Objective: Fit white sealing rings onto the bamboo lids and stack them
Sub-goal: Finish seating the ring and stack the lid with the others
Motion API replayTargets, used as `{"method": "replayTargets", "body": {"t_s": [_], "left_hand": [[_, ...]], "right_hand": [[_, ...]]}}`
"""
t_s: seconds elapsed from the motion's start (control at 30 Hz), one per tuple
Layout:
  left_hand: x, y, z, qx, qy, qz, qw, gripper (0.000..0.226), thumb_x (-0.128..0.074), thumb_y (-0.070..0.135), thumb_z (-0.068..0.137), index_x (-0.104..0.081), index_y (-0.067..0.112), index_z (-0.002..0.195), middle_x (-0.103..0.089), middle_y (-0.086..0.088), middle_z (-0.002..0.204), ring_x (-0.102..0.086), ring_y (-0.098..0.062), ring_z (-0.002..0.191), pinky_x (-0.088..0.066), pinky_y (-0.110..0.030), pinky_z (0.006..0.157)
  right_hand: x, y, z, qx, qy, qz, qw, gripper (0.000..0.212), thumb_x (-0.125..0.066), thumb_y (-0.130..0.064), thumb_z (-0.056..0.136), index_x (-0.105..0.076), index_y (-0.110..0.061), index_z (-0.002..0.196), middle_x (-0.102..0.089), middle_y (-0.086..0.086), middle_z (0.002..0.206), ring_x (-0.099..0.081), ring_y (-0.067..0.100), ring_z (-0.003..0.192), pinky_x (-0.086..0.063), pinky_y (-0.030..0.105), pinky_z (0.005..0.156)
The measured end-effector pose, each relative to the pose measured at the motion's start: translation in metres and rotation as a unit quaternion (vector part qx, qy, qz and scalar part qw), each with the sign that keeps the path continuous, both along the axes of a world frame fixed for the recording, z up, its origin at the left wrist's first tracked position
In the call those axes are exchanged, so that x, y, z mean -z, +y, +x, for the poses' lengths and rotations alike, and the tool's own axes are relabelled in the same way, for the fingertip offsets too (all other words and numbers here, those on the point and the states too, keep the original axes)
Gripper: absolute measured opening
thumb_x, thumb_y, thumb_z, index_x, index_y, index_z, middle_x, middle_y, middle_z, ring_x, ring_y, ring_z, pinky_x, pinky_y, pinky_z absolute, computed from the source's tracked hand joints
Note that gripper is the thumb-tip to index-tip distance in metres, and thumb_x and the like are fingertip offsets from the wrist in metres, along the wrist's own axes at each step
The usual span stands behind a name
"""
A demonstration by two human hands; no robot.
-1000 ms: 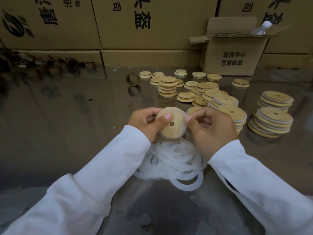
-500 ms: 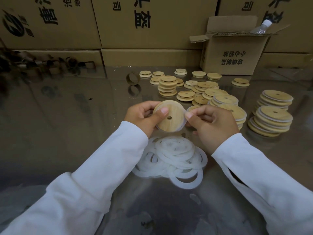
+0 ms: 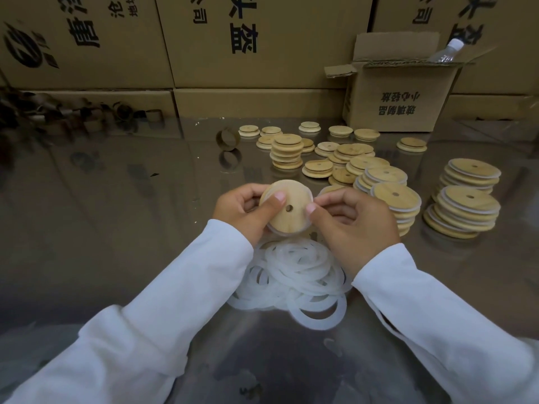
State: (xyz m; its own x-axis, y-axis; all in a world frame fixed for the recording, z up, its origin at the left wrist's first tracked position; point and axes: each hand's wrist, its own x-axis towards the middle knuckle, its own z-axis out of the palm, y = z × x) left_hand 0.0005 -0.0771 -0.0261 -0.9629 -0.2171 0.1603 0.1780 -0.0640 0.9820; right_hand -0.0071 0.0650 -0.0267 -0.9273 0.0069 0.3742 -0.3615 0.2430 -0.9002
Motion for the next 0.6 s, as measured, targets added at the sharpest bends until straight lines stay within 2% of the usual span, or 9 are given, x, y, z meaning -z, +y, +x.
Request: {"method": "replayTargets", "body": {"t_s": [0.1, 0.17, 0.27, 0.4, 0.6], "left_hand": [[0.0004, 0.0014, 0.0002, 0.030, -0.015, 0.021, 0.999, 0.005, -0.062, 0.008, 0.082, -0.064, 0.011, 0.085, -0.068, -0.008, 0.078, -0.065, -0.022, 0.075, -0.058, -0.038, 0.072], [0.0015, 0.0016, 0.0004, 0.043, -0.013, -0.001, 0.999, 0.006, -0.062, 0.008, 0.082, -0.065, 0.012, 0.084, -0.068, -0.009, 0.079, -0.065, -0.022, 0.076, -0.056, -0.037, 0.076], [0.0027, -0.0004, 0.0005, 0.042, 0.012, -0.054, 0.998, 0.009, -0.063, 0.007, 0.082, -0.066, 0.016, 0.081, -0.068, -0.005, 0.077, -0.064, -0.014, 0.071, -0.055, -0.023, 0.068], [0.0006, -0.0029, 0.0003, 0.043, 0.028, -0.059, 0.997, 0.014, -0.062, 0.004, 0.081, -0.065, 0.018, 0.080, -0.067, -0.001, 0.075, -0.064, -0.005, 0.064, -0.051, -0.017, 0.057], [-0.0016, -0.0039, 0.0023, 0.046, 0.059, -0.084, 0.994, 0.012, -0.063, 0.005, 0.081, -0.065, 0.017, 0.085, -0.067, -0.003, 0.082, -0.063, -0.006, 0.070, -0.051, -0.017, 0.060]], "right_hand": [[0.0000, 0.0007, 0.0005, 0.033, 0.020, 0.017, 0.999, 0.011, -0.068, -0.018, 0.080, -0.063, -0.023, 0.071, -0.066, -0.009, 0.071, -0.063, 0.003, 0.067, -0.049, 0.010, 0.062], [-0.0001, 0.0013, 0.0011, 0.042, 0.030, 0.045, 0.998, 0.013, -0.067, -0.019, 0.080, -0.061, -0.024, 0.070, -0.065, -0.011, 0.070, -0.062, 0.003, 0.068, -0.050, 0.015, 0.064], [-0.0003, 0.0010, 0.0027, 0.030, 0.035, 0.086, 0.995, 0.013, -0.067, -0.021, 0.080, -0.061, -0.026, 0.069, -0.064, -0.011, 0.070, -0.061, 0.004, 0.071, -0.051, 0.021, 0.068], [-0.0033, 0.0015, 0.0008, 0.017, 0.016, 0.056, 0.998, 0.015, -0.069, -0.016, 0.078, -0.063, -0.022, 0.066, -0.065, -0.009, 0.069, -0.062, 0.007, 0.068, -0.053, 0.024, 0.068], [-0.0071, 0.0047, -0.0007, -0.008, -0.012, 0.011, 1.000, 0.015, -0.069, -0.011, 0.077, -0.064, -0.016, 0.064, -0.066, -0.004, 0.066, -0.062, 0.010, 0.066, -0.052, 0.023, 0.066]]}}
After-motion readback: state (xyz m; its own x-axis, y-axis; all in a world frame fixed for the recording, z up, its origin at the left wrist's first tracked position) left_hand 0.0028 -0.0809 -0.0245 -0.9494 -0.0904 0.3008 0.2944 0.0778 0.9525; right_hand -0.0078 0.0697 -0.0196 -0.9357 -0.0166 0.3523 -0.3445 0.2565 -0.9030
